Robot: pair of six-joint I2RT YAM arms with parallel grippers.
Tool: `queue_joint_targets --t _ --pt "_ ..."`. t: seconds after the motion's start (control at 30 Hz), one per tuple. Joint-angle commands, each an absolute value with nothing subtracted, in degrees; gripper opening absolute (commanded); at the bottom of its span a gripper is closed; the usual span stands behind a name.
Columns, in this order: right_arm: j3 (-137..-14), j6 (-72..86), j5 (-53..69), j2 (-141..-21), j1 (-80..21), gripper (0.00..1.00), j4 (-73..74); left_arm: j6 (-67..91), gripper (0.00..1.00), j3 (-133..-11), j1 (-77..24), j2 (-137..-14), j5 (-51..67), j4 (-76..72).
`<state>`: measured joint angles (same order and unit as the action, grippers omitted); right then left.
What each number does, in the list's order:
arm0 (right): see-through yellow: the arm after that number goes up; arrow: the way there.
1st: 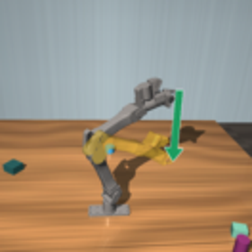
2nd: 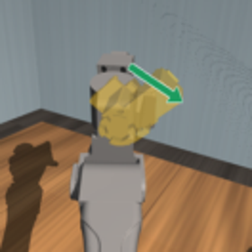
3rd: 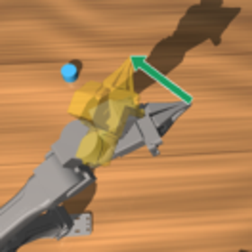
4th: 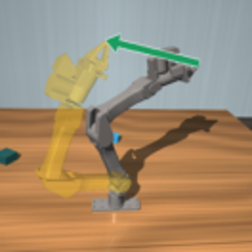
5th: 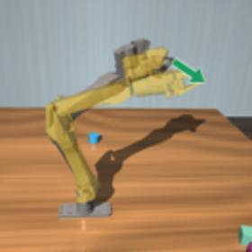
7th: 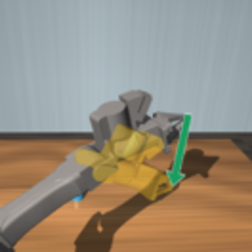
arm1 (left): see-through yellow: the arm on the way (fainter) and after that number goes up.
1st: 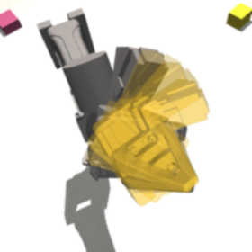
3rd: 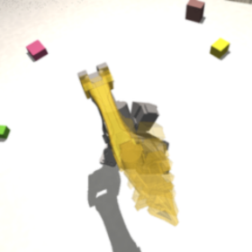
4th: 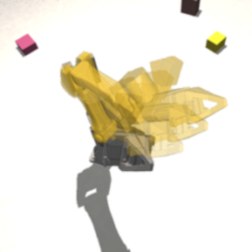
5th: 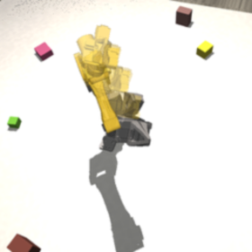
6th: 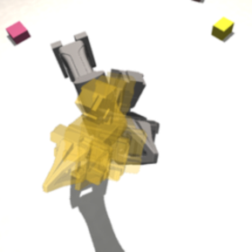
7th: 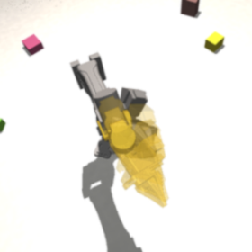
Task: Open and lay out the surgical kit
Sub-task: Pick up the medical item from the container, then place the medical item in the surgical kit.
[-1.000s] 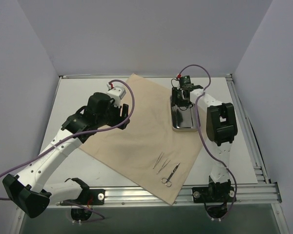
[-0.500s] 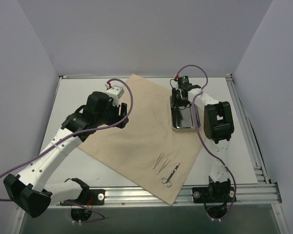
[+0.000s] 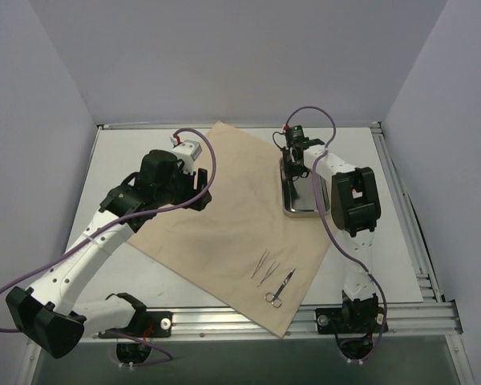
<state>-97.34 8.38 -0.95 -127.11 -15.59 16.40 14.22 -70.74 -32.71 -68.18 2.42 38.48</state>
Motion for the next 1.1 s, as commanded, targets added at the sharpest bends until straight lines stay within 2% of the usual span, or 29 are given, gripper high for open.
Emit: queue_joint_targets --t 0.0,0.43,0.57,0.6,0.7,0.8,0.87,1.07 --pt "-96.59 7.91 -2.99 -124.38 -15.47 0.0 22.24 14.85 0.71 -72.16 -31.9 -68.2 4.74 38.67" --pt "-95.8 7.56 4.74 -110.31 -13.98 0.0 21.79 16.61 0.7 -74.27 -31.03 -68.73 11.42 39.9" --pt "-94.66 7.03 14.91 -105.48 -13.97 0.0 23.99 16.35 0.7 -73.65 -30.94 -67.68 18.08 37.28" --pt "-94.14 6.77 23.9 -103.9 -14.06 0.0 24.43 16.17 0.7 -73.04 -30.94 -67.15 19.67 36.48" --pt "-92.11 4.31 38.97 -100.82 -16.24 0.0 27.32 15.82 0.7 -72.16 -30.85 -64.78 25.73 33.4" --pt "-88.78 0.63 42.36 -96.53 -19.59 0.0 30.76 15.56 0.69 -72.33 -30.59 -62.67 29.77 32.96" --pt "-84.58 -0.86 46.56 -93.7 -21.97 0.0 30.15 15.47 0.63 -73.65 -30.59 -61.27 30.85 34.36" --pt "-80.16 -0.53 62.3 -86.06 -26.61 0.0 31.28 17.75 0.62 -76.2 -30.5 -55.64 31.55 37.17"
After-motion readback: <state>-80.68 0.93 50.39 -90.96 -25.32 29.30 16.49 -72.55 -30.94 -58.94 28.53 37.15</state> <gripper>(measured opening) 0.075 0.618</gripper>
